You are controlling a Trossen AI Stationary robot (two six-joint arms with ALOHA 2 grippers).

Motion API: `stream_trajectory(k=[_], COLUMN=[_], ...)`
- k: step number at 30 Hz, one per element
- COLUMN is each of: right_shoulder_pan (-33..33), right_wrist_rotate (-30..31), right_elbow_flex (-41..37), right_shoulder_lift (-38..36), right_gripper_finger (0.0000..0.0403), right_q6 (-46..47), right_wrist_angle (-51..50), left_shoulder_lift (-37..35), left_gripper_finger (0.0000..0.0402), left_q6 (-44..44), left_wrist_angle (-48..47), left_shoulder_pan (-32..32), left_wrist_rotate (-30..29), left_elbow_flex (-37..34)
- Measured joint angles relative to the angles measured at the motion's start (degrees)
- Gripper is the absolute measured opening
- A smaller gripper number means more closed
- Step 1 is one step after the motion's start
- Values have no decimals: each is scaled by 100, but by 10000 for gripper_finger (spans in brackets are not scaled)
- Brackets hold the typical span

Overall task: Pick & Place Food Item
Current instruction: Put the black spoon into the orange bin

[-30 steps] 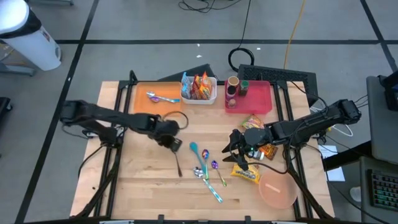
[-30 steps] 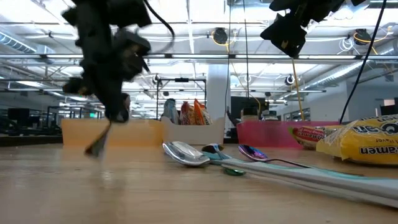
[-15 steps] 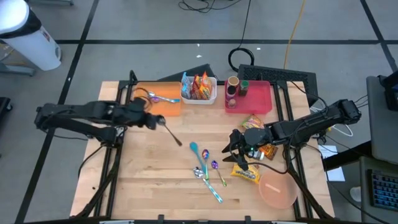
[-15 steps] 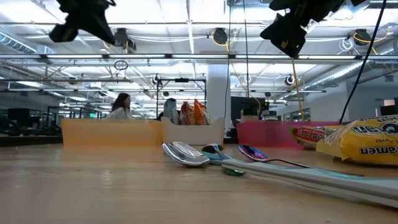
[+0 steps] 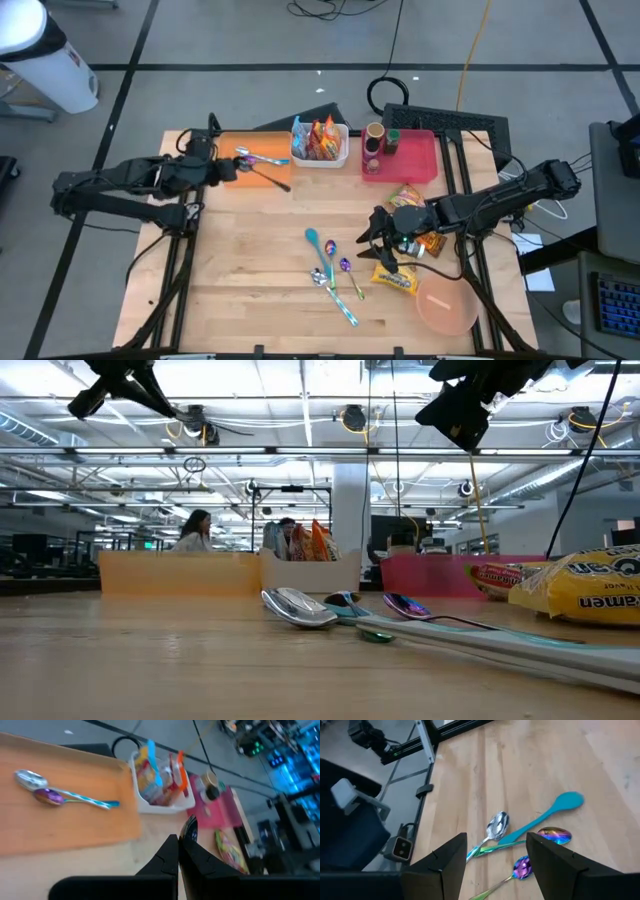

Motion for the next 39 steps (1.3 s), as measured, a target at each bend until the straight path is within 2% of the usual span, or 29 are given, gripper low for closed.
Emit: stream_trajectory(k=[3, 9, 14, 21, 30, 35, 39], right_shoulder_pan=[-36, -286, -599, -906, -1121, -1250, -1321], right_wrist_rotate=[231, 201, 196, 181, 28, 28, 26], right_elbow_flex=[0, 0, 0, 0, 0, 0, 0], right_shoulder_lift=[0, 0, 0, 0, 0, 0, 0], right_gripper_finger=[196, 196, 196, 196, 196, 196, 196], right_q6=[-5, -88, 23, 78, 210, 212, 214], right_wrist_angle=[76, 691, 939, 950, 944, 945, 943], left_shoulder_lift=[6, 6, 133, 659, 1410, 1796, 2052], left_gripper_finger=[3, 3, 3, 3, 2, 2, 4], left_q6=[-18, 176, 432, 870, 1491, 1872, 1944], left_wrist_angle=[-4, -49, -93, -181, -100, 641, 1055], left_shoulder_pan=[295, 1015, 1775, 2841, 3916, 4377, 4618], left_wrist_rotate=[-3, 11, 349, 896, 1416, 2058, 2300], left_elbow_flex=[0, 0, 0, 0, 0, -133, -230])
